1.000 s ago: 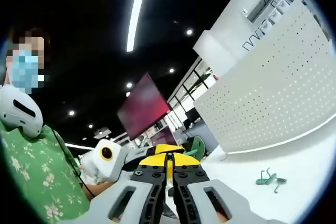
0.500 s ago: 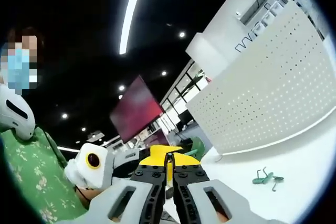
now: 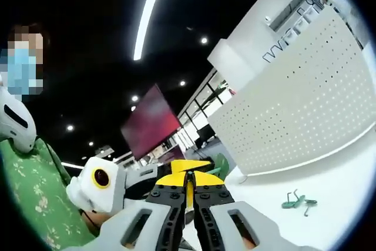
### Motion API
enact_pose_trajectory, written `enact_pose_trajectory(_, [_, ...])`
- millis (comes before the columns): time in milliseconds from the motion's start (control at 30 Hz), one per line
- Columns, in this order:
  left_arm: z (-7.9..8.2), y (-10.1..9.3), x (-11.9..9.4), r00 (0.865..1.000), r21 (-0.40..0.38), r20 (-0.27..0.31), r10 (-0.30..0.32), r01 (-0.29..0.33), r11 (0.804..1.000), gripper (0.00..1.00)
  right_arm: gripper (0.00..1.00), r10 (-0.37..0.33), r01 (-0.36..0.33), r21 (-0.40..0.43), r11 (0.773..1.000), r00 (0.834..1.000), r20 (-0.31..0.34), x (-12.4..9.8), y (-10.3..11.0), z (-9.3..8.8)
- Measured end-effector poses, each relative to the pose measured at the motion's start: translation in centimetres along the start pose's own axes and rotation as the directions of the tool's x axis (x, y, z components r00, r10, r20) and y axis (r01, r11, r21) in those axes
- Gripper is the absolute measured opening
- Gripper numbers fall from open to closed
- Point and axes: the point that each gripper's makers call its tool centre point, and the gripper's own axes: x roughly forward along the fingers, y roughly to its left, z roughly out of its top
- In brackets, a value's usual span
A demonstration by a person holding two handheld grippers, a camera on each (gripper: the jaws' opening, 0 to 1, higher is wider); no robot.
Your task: Insert the hook assembly into the mounting plate slot until the hook locks in place.
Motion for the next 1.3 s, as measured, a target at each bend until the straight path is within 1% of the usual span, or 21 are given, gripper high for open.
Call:
enact_pose_trajectory(100, [0.0,0.0,0.1,1.000,-0.006,-0.003,0.000,0.000,1.000,0.08,0.01,-0.002,0.002,-0.002,1.000,1.000,0.006,0.0,0.0,0.1])
enact_pose_trajectory(333, [-0.1,0.0,0.1,1.000,0.005,-0.007,-0.002,0.002,1.000,0.08,0.01,-0.001,0.001,-0.012,1.000,1.000,-0.005,0.2,0.2,0.0])
enact_pose_trajectory(433, [-0.2,-0.2,0.2,1.000,0.030,-0.015,-0.005,0.005,1.000,0.04,0.01,-0.001,0.001,-0.025,1.000,1.000,-0.009,0.4,0.3,-0.1])
enact_pose_trajectory(467, [-0.1,-0.3,0.2,1.000,0.029,-0.015,-0.012,0.013,1.000,0.04,0.01,0.000,0.000,-0.026,1.000,1.000,-0.009,0.4,0.3,-0.1])
enact_pose_trajectory(867, [0.1,-0.2,0.1,1.000,0.020,-0.005,-0.012,0.012,1.000,0.04,0.02,0.004,-0.005,-0.044,0.999,1.000,-0.013,0.2,0.5,0.1])
enact_pose_trajectory(1067, [-0.2,0.0,0.0,1.000,0.010,-0.009,-0.010,0.010,1.000,0.04,0.03,0.002,-0.002,-0.051,0.999,1.000,-0.009,0.0,0.4,0.4])
enact_pose_trajectory(1133, [-0.4,0.1,-0.2,1.000,-0.013,-0.007,-0.008,0.008,1.000,0.03,0.04,0.001,-0.001,-0.053,0.999,1.000,-0.003,0.0,0.4,0.6])
enact_pose_trajectory(1200, [-0.5,0.4,-0.3,1.000,-0.054,-0.003,0.002,-0.003,0.999,0.03,0.04,0.001,-0.001,-0.053,0.999,1.000,0.000,0.0,0.4,0.7])
enact_pose_trajectory(1300, [-0.9,0.9,-0.4,1.000,-0.168,0.006,0.011,-0.010,0.986,0.03,0.03,-0.002,0.002,-0.060,0.998,1.000,0.001,-0.1,0.4,0.9])
